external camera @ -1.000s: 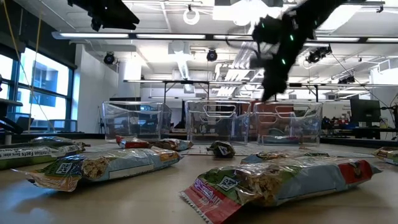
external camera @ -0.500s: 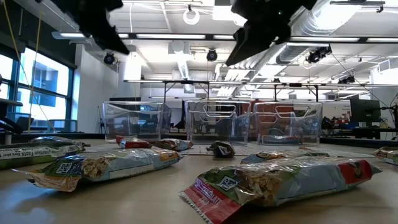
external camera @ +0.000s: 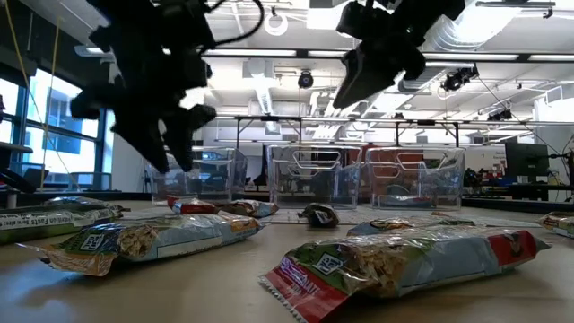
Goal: Pick and place Granola Bars by type
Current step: Put the red granola bar into the right transparent bin
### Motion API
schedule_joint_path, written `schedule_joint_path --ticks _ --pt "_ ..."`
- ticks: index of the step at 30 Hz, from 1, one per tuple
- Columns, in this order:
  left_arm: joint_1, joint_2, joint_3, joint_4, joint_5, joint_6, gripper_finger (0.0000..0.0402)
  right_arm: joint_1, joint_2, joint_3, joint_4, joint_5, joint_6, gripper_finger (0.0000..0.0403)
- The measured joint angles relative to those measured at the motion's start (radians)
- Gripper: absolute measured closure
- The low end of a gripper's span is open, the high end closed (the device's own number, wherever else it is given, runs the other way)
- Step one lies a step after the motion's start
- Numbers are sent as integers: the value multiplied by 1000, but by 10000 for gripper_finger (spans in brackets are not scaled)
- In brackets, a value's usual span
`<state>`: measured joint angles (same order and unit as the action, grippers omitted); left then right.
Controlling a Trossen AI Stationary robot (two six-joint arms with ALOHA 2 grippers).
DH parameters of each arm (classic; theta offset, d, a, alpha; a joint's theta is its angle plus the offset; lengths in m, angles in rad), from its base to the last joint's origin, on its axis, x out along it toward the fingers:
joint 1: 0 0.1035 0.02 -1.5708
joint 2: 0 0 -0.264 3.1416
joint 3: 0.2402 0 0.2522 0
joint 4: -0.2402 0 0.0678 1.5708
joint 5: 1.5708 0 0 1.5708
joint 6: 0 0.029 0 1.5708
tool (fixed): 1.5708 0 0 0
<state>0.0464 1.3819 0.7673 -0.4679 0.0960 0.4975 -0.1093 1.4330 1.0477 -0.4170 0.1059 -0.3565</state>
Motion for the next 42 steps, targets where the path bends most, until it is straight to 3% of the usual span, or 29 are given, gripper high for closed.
schedule_joint_path --ticks 9,18,26,37,42 --pt "-1 129 0 108 14 150 237 0 0 -1 -6 0 0 265" --pt "-1 221 5 164 -4 154 237 0 0 -1 -4 -8 0 265" --pt "-2 224 1 179 -21 151 239 0 0 -1 -4 -8 0 265" --pt "-1 224 1 187 -32 149 329 0 0 0 -4 -8 1 265" --pt "-1 229 60 123 -36 144 338 0 0 0 9 -19 35 265"
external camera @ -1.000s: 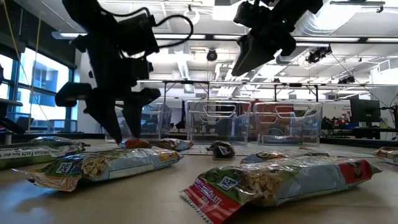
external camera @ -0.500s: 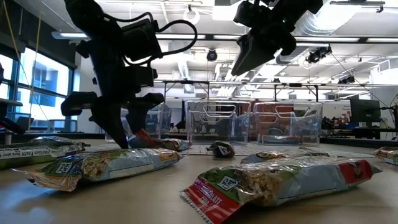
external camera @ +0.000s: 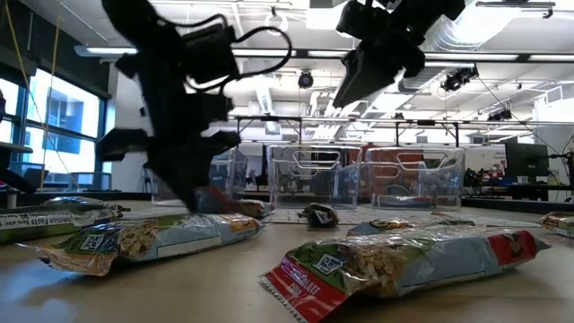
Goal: Pick and place Granola Bars by type
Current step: Put the red granola bar into the right transparent bin
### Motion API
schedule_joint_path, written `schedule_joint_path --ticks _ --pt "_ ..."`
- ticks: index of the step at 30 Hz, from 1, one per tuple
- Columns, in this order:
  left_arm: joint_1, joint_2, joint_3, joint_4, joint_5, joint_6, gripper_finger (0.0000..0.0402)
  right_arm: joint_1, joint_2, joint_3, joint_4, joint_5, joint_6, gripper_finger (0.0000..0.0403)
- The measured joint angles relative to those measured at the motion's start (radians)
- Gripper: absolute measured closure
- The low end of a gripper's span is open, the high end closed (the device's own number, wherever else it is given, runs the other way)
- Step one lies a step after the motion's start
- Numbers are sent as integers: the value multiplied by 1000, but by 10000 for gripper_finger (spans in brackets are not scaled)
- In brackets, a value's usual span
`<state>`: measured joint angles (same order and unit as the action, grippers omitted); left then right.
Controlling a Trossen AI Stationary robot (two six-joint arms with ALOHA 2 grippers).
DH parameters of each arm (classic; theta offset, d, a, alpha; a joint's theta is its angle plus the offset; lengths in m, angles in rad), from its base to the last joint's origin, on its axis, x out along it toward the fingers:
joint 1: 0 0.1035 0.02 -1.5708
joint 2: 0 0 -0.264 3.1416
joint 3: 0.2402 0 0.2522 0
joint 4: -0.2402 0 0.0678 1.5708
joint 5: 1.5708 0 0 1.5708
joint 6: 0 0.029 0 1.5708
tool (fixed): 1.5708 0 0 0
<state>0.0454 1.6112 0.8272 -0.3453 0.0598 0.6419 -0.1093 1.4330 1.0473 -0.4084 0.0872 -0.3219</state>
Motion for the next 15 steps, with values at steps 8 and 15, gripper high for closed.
schedule_joint_path --ticks 8,15 --pt "0 -2 218 -75 -100 -98 334 70 63 1 125 -93 4 265" --pt "1 -4 361 -72 -123 -244 333 175 142 1 237 271 -135 265"
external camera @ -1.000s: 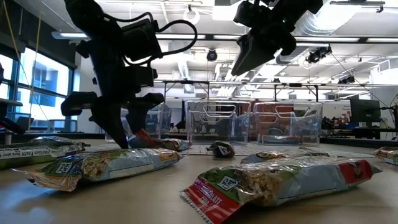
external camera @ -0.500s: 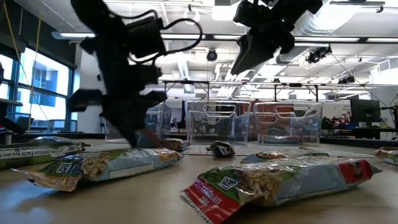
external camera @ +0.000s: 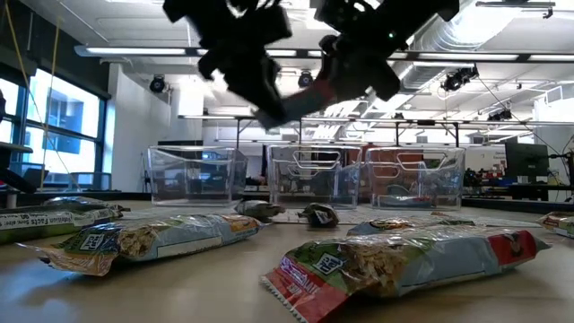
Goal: Pick and place Granola Bars by type
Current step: Put the red granola bar into the right transparent bin
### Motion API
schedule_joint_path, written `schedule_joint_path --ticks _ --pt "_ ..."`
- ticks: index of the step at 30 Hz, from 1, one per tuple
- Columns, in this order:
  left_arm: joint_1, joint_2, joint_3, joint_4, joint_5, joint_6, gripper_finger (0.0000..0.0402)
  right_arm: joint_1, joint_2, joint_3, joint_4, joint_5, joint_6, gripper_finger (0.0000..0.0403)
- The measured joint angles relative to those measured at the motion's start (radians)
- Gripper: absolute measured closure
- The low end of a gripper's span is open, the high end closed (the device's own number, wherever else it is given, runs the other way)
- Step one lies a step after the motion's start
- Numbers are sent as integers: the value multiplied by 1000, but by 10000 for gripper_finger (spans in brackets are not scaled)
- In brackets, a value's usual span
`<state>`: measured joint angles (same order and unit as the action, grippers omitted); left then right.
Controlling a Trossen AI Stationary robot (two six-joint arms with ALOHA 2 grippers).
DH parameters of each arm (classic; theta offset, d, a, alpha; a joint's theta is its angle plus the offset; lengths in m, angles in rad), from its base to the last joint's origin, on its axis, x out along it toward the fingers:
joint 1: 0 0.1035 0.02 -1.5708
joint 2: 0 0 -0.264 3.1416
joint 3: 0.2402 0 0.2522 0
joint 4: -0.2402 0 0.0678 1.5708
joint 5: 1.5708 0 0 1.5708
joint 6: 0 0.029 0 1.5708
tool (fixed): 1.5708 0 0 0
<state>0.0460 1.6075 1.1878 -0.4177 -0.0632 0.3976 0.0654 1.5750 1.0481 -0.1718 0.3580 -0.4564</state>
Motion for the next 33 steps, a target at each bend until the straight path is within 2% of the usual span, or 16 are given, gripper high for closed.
schedule_joint_path --ticks 5,13,15,21,27,33 --pt "-1 0 25 -11 -10 -57 333 35 3 0 -8 23 -21 265" --pt "0 0 26 -106 -43 -120 332 83 1 0 -24 166 -24 265" --pt "0 0 26 -118 -47 -148 332 88 1 0 -33 161 -24 265" --pt "0 0 27 -103 -123 -165 332 94 1 0 -33 33 24 265" --pt "0 0 27 -81 -134 -166 332 92 1 0 -14 36 96 265" --pt "0 0 26 -4 -91 -188 332 90 -1 0 14 61 90 265"
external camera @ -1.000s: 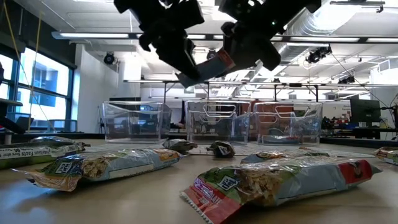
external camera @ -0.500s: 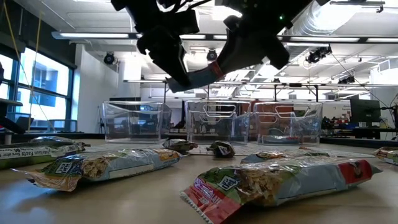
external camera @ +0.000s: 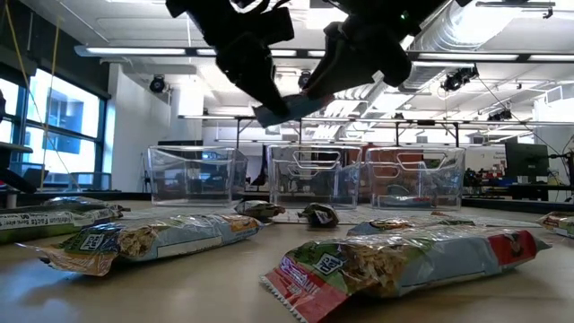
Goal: Pick and place Granola Bars by type
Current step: Put the red granola bar into the right transparent bin
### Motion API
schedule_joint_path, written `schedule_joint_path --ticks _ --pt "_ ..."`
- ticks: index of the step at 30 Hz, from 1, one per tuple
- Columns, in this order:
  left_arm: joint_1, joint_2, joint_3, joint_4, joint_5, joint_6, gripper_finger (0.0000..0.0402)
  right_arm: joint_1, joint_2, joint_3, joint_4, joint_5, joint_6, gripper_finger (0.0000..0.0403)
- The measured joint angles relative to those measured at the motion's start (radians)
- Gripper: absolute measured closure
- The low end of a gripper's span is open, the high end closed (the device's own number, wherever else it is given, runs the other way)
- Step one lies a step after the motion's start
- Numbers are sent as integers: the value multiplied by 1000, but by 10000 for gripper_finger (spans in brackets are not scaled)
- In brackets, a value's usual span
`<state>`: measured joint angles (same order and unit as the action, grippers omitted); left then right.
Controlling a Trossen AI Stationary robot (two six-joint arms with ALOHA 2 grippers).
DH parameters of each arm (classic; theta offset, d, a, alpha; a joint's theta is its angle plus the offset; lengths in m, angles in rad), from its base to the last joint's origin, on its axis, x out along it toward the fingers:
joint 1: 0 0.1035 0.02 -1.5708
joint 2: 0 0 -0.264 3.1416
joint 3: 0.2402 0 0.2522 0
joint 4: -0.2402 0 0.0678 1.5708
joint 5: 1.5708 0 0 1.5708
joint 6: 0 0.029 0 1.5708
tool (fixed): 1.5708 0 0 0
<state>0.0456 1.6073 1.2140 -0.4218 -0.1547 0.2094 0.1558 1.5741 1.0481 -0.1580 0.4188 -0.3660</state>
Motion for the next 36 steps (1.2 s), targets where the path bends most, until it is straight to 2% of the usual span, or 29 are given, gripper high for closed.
schedule_joint_path --ticks 12,14,17,25,36 --pt "0 0 0 37 21 -43 332 0 0 0 -32 139 -1 265" --pt "0 0 1 36 53 -42 332 0 0 0 -47 155 -1 265" --pt "0 0 1 38 96 -37 332 -1 1 -1 -50 143 -1 265" --pt "0 0 1 65 122 -34 332 -1 1 -1 -49 127 -1 269" --pt "0 -1 1 55 119 -70 332 -1 1 -1 -47 78 29 334"
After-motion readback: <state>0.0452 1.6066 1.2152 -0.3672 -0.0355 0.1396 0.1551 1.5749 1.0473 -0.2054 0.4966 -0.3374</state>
